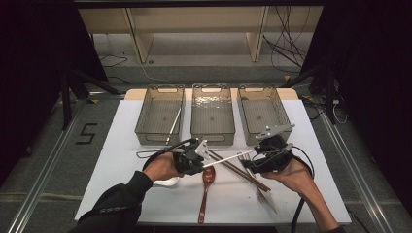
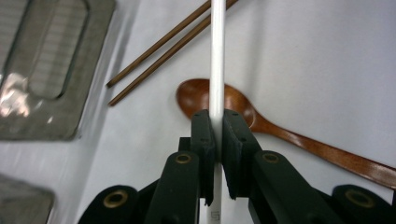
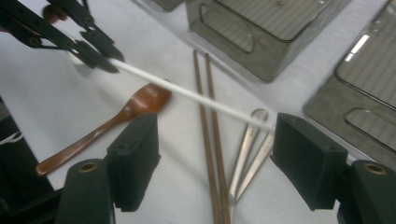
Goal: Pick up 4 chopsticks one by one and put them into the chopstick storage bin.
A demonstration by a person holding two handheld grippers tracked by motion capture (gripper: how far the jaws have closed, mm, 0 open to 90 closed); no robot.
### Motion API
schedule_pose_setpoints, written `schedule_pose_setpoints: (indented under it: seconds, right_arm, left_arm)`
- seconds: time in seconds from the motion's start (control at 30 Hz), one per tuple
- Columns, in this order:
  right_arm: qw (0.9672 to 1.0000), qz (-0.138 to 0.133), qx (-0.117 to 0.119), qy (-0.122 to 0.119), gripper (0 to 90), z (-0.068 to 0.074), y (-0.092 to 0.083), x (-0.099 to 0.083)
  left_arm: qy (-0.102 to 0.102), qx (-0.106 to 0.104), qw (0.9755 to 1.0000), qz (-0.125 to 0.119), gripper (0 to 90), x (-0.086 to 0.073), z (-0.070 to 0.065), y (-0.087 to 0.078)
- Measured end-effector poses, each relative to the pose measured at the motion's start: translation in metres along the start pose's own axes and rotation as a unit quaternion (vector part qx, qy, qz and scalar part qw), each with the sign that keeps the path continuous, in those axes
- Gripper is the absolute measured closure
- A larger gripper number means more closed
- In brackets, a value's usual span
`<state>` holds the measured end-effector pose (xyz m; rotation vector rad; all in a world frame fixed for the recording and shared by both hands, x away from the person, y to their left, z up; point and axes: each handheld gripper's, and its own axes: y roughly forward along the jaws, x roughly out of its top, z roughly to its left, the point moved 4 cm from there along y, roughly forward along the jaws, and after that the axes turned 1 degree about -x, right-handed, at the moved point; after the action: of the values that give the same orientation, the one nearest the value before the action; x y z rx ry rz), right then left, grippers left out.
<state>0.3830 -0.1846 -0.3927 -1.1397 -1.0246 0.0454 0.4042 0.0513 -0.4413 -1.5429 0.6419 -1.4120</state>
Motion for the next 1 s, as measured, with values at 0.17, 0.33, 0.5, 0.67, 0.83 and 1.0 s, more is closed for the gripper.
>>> schedule_pose_setpoints:
  seconds: [0.17, 0.33, 0.5, 0.67, 0.83, 1.0]
  right_arm:
    - [0.9998, -0.006, -0.008, 0.015, 30.0, -0.007, -0.002, -0.005]
    - [0.9997, -0.009, -0.011, 0.018, 29.3, -0.006, 0.0, -0.01]
    - [0.9997, -0.018, -0.011, 0.012, 29.0, -0.003, 0.003, -0.011]
    - [0.9996, -0.026, -0.005, 0.01, 28.9, 0.002, 0.007, -0.014]
    - [0.9998, -0.019, 0.002, 0.005, 28.0, 0.009, 0.012, -0.018]
    - [0.9999, -0.014, 0.009, 0.001, 27.6, 0.015, 0.016, -0.021]
  left_arm:
    - [-0.04, 0.005, 0.9992, -0.006, 83.3, -0.012, 0.012, -0.013]
    - [-0.088, 0.003, 0.996, -0.017, 83.3, -0.023, 0.027, -0.026]
    - [-0.13, 0.005, 0.991, -0.033, 83.3, -0.032, 0.041, -0.039]
    - [-0.157, 0.009, 0.987, -0.036, 83.2, -0.041, 0.053, -0.049]
    - [-0.173, 0.024, 0.9842, -0.032, 83.3, -0.048, 0.067, -0.063]
    - [-0.2, 0.041, 0.9782, -0.038, 83.3, -0.056, 0.082, -0.075]
